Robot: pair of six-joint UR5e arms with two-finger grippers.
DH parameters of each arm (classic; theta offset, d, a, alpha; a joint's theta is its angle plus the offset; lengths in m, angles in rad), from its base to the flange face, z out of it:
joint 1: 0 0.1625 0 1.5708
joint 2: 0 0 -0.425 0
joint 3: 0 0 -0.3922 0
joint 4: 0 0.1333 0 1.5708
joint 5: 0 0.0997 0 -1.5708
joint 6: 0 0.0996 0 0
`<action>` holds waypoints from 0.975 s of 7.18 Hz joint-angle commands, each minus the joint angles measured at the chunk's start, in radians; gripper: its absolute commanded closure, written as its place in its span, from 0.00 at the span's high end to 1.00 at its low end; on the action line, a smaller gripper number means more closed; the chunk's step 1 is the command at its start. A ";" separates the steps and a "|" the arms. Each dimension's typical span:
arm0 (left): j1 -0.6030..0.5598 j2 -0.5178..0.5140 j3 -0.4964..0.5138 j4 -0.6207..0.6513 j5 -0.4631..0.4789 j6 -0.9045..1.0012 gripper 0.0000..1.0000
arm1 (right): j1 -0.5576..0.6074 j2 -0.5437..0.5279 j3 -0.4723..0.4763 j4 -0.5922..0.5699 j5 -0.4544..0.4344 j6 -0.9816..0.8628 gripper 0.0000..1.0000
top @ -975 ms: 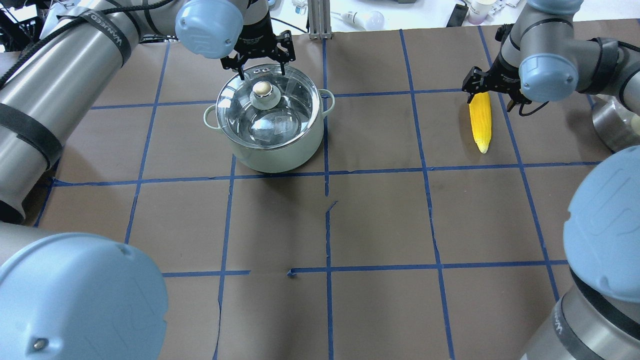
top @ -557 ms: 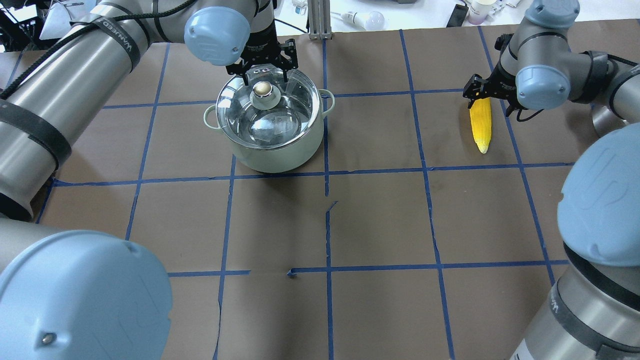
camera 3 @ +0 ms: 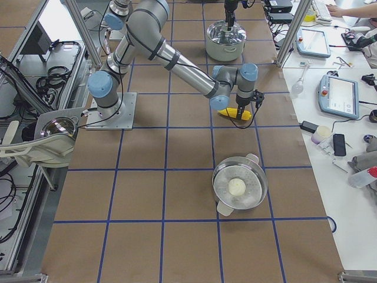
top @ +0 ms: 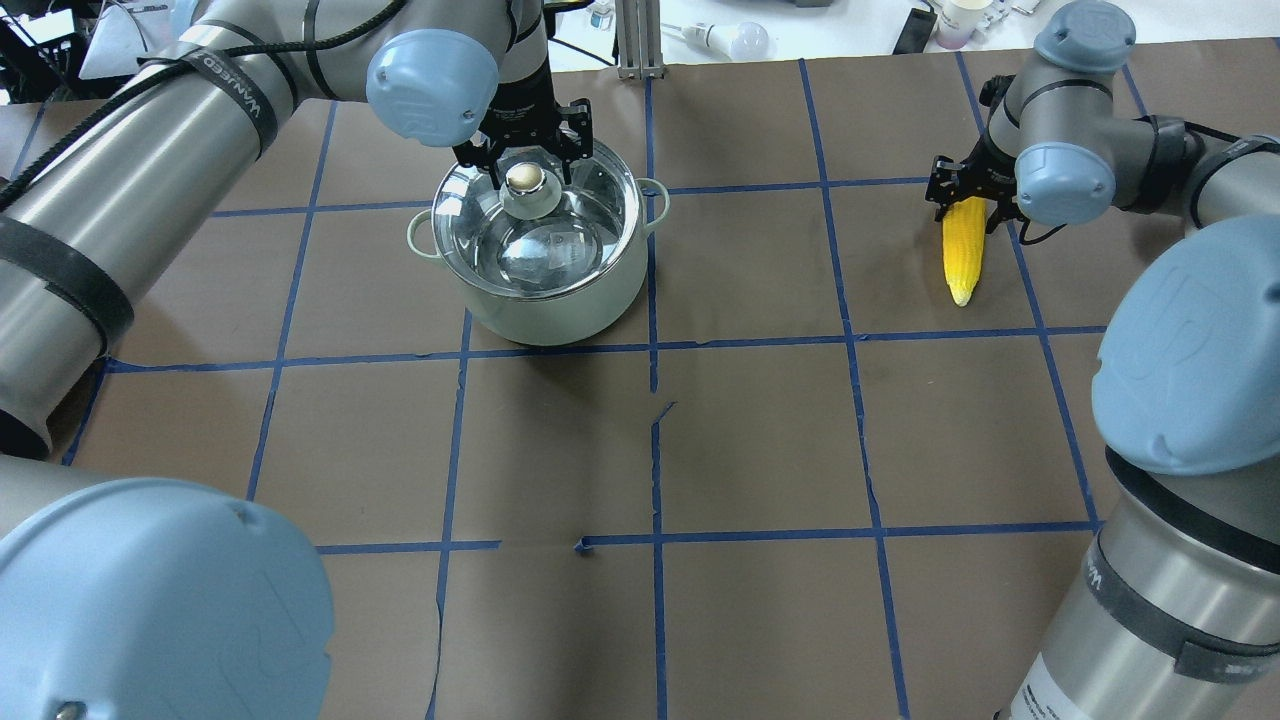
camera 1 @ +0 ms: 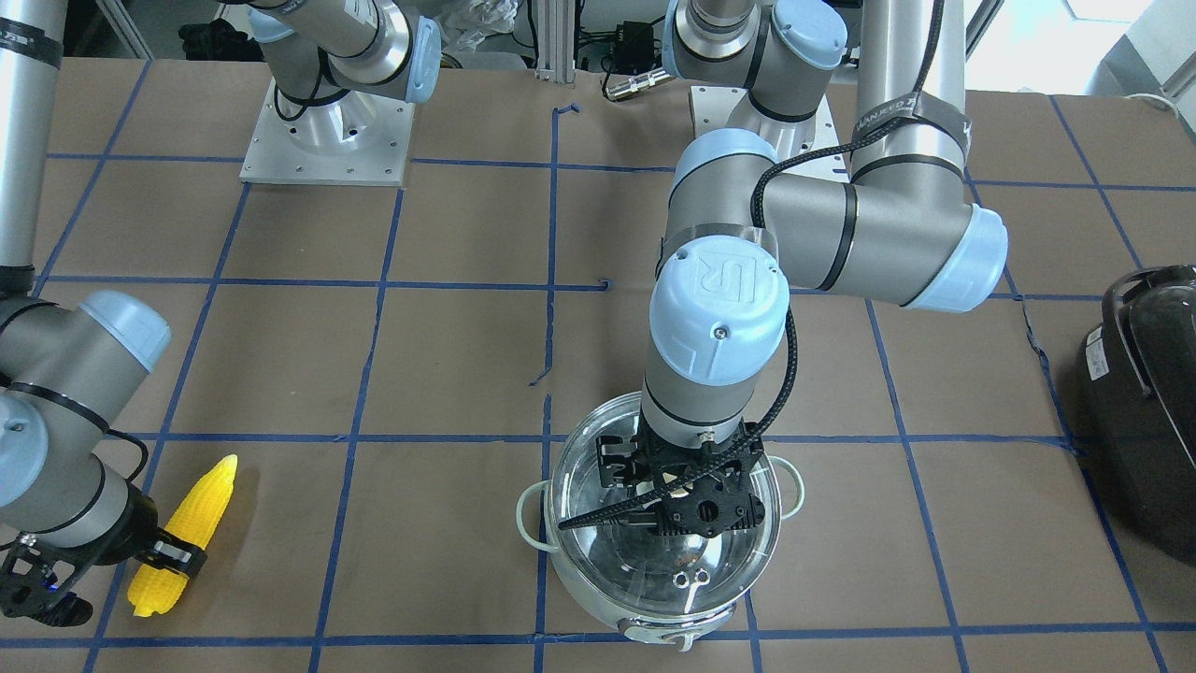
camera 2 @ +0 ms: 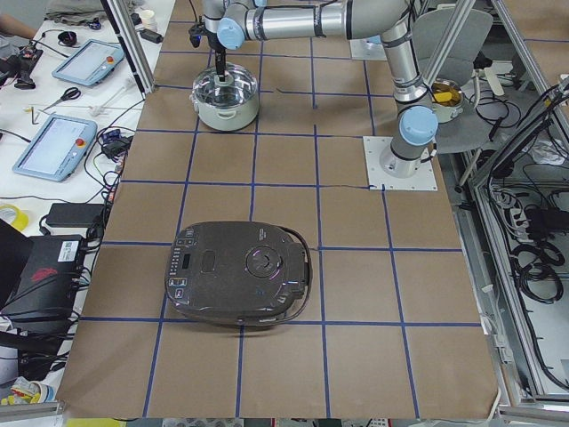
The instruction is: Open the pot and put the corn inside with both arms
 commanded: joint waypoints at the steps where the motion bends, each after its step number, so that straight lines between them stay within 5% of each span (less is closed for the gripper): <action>1: 0.003 0.002 -0.002 -0.001 0.000 0.000 0.70 | 0.002 -0.030 -0.003 0.016 0.000 -0.011 0.00; 4: 0.006 0.003 -0.007 0.000 0.000 0.002 0.54 | 0.072 -0.101 -0.123 0.232 -0.002 -0.012 0.00; 7: 0.009 0.014 0.005 -0.003 -0.001 0.002 0.11 | 0.164 -0.129 -0.157 0.256 -0.002 0.007 0.00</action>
